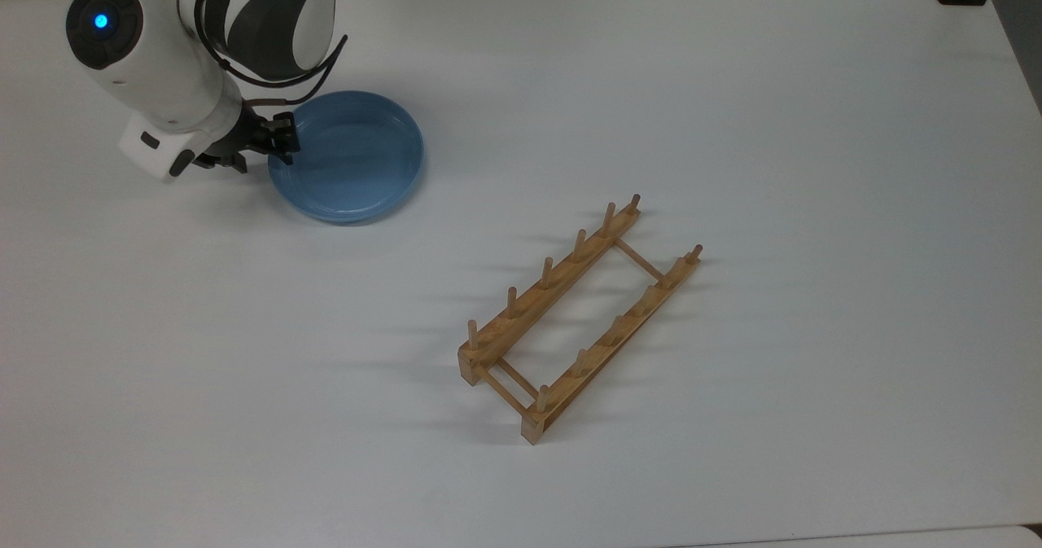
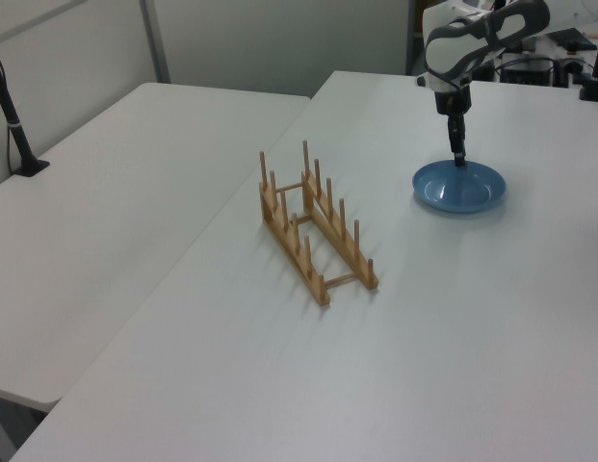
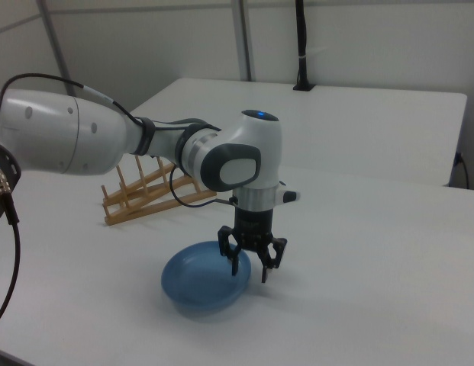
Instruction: Pick plate from plate rack
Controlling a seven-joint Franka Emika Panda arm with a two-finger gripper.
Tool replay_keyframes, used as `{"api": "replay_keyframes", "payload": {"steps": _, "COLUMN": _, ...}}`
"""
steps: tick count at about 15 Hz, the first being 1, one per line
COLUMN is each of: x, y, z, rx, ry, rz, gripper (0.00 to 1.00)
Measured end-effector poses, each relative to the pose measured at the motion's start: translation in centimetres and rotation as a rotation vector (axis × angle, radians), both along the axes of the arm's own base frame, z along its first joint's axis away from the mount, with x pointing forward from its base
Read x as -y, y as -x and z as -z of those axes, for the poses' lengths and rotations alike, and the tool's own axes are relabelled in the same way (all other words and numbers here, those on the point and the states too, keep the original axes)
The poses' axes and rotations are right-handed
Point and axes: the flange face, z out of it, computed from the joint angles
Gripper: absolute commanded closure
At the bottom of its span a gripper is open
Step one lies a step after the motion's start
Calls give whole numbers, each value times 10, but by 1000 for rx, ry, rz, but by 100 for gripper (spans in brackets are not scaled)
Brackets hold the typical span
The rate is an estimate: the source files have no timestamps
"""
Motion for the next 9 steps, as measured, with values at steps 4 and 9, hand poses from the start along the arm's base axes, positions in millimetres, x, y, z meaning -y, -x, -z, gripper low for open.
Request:
{"api": "replay_keyframes", "payload": {"steps": 4, "x": -15, "y": -8, "z": -54, "rx": 71, "ry": 80, "rz": 109, "gripper": 0}}
{"api": "replay_keyframes", "payload": {"steps": 9, "x": -82, "y": 9, "z": -168, "rx": 134, "ry": 112, "rz": 148, "gripper": 0}}
